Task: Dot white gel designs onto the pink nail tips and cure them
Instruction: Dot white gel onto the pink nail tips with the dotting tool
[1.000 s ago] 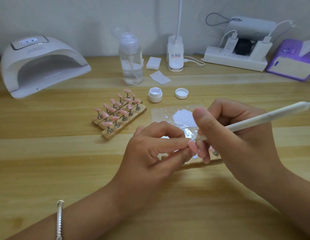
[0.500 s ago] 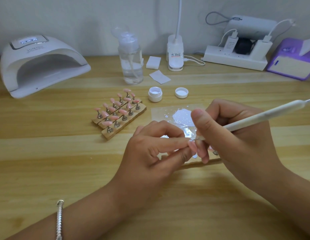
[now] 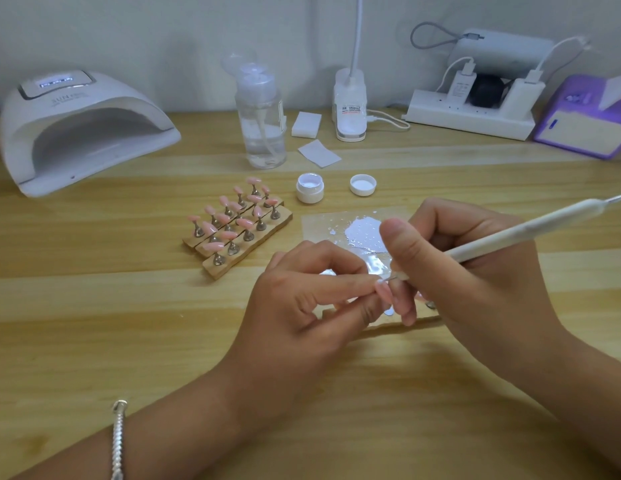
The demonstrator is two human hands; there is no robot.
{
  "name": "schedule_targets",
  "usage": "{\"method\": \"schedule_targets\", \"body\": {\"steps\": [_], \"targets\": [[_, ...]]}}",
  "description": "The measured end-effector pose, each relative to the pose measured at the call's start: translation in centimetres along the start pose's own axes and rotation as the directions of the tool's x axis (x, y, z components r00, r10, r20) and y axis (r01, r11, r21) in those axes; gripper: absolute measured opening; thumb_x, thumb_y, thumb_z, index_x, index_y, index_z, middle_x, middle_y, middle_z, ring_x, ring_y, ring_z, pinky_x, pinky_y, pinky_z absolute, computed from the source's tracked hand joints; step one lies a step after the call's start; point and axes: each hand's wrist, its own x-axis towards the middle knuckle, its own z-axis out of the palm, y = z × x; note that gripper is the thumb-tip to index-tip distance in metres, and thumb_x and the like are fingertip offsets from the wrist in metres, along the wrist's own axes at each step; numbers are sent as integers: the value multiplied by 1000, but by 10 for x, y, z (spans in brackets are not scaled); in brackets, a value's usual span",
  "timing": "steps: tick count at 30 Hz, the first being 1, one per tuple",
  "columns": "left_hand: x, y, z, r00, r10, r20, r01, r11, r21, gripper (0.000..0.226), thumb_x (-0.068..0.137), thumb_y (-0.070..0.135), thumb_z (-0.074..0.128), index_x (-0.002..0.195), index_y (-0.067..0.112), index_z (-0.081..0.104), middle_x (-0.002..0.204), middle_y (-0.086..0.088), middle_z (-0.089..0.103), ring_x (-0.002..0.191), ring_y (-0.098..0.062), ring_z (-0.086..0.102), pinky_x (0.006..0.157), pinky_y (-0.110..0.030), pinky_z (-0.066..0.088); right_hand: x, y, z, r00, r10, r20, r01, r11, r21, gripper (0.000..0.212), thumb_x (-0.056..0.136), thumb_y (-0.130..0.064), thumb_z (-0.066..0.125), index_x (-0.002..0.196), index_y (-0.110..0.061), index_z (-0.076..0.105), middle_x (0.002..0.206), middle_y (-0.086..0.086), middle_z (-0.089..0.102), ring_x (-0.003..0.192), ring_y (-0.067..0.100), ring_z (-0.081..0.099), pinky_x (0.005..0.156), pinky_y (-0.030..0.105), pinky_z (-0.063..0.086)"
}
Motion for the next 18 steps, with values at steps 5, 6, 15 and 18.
{"method": "schedule_targets", "body": {"steps": [5,6,15,18], "targets": [[0,0,0,1000,-4,5,4,1000,13,11,89,31,70,87,29,80,85,10,66,88,-18,63,82,-51,45,0,1,0,1000,-11,8,11,1000,-1,38,89,-26,64,59,-9,48,42,2,57,35,12,53,44,12,40],[0,0,0,1000,-4,5,4,1000,15,11,89,31,69,87,29,80,85,10,66,88,-18,63,82,-51,45,0,1,0,1000,-16,12,16,1000,-7,38,89,-26,64,59,-8,49,42,2,57,35,12,53,44,12,40],[-1,-2,2,999,-40,-27,38,998,-56,17,87,38,67,83,27,80,87,10,64,89,-19,63,80,-54,47,13,-1,-15,991,-52,-122,52,999,3,33,84,-34,68,57,-23,54,46,-6,46,35,17,41,40,20,34],[-1,-2,2,999,-43,-22,41,997,-66,14,88,36,69,86,28,79,88,9,65,91,-21,63,81,-55,47,21,2,-27,979,-55,-197,53,998,-17,33,83,-33,73,58,-24,54,45,-10,46,39,13,42,44,22,38]]}}
